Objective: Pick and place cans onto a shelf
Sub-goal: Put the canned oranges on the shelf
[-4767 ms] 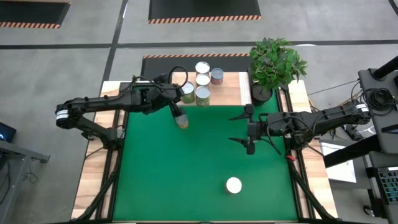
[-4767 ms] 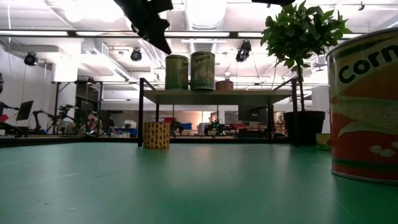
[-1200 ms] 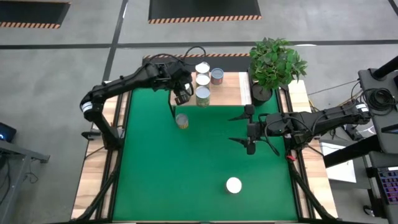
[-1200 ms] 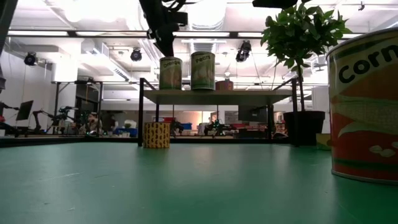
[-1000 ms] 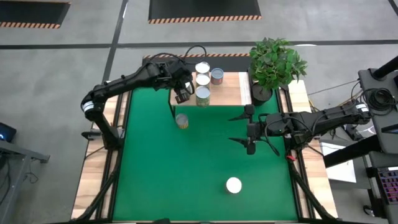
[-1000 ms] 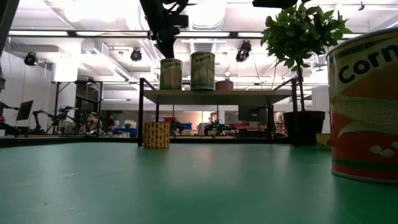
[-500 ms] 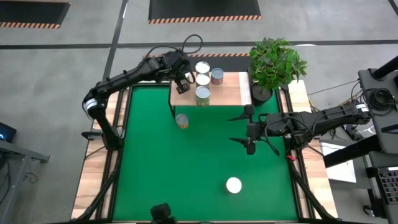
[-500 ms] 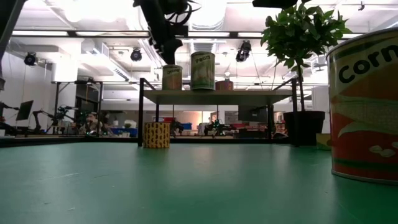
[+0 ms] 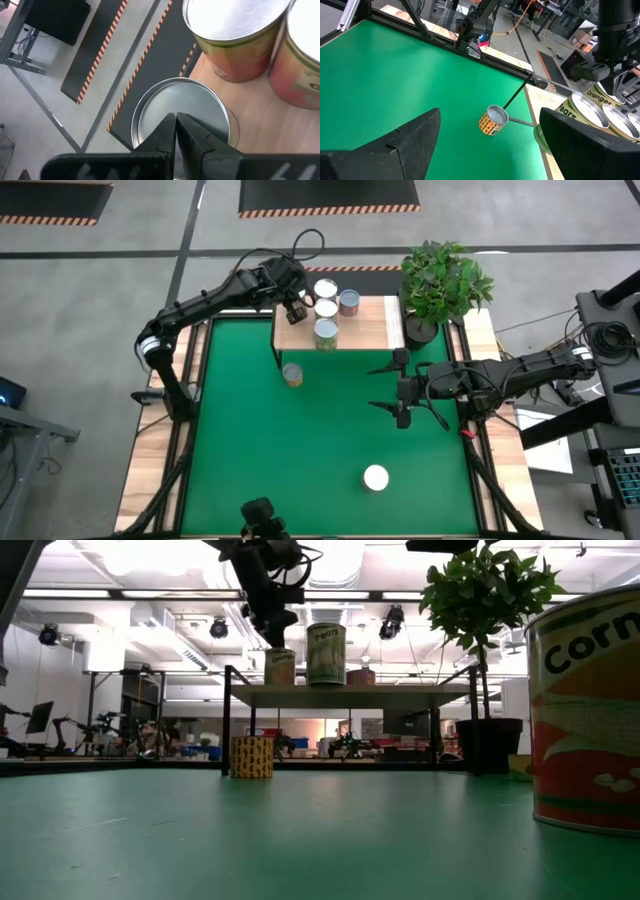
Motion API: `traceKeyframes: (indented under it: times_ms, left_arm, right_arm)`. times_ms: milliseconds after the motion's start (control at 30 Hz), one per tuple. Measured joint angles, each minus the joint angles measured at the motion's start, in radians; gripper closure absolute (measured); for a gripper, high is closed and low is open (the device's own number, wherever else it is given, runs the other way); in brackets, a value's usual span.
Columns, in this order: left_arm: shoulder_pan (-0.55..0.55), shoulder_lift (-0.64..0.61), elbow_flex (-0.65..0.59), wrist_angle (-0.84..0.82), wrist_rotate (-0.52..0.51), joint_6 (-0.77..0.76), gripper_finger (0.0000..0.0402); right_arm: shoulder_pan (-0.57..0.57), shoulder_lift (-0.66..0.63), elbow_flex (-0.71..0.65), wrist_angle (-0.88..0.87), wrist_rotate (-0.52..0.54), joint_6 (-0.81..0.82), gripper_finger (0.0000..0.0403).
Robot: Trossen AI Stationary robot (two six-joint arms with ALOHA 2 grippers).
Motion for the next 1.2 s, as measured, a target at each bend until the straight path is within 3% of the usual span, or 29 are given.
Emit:
traceKeyframes:
  times_ms: [1200]
  left_arm:
    - [-0.066,-0.023,0.026,-0.1,0.032,-0.114,0.0402]
  right_arm:
    - [0.0,0.0,0.0,-0.006,0.0,0.004,0.0076]
